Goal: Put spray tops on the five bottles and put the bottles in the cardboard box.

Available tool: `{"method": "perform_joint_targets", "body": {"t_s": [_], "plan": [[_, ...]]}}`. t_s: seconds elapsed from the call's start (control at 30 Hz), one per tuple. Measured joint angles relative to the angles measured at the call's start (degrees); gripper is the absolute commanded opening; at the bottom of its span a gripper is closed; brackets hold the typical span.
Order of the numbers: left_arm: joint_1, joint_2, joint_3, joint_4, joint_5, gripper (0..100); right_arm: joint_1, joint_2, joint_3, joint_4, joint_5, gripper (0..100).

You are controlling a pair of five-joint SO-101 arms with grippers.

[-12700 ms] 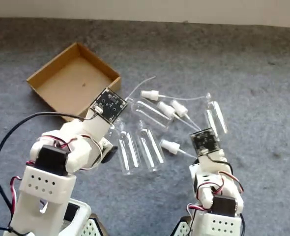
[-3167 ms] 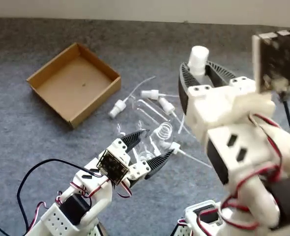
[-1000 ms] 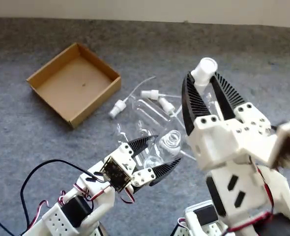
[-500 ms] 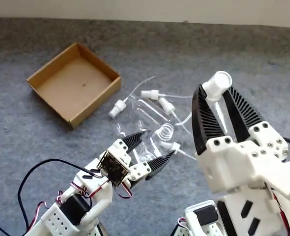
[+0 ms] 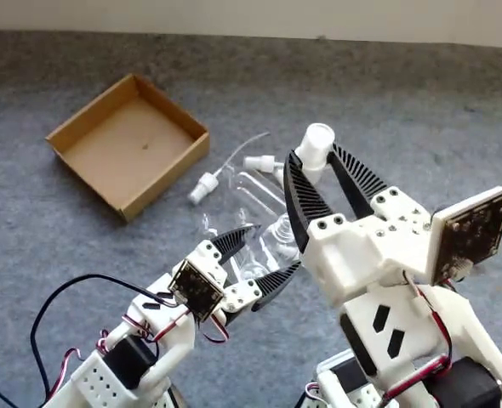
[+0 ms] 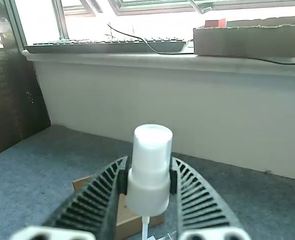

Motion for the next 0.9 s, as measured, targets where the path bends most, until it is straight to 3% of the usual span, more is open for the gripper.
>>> {"method": "perform_joint_targets", "body": {"t_s": [0.37, 0.57, 0.9], "plan": [[-0.1, 0.0, 0.0, 0.0, 0.0, 15, -0.2, 0.2, -2.6, -0.2, 0.0, 6.0], [0.0, 0.0, 0.0, 0.0, 0.0, 15, 6.0, 0.0, -6.8, -0.2, 0.0, 6.0], [0.0, 0.0, 0.0, 0.0, 0.0, 15, 6.5, 0.0, -4.4, -0.2, 0.0, 6.0]]}}
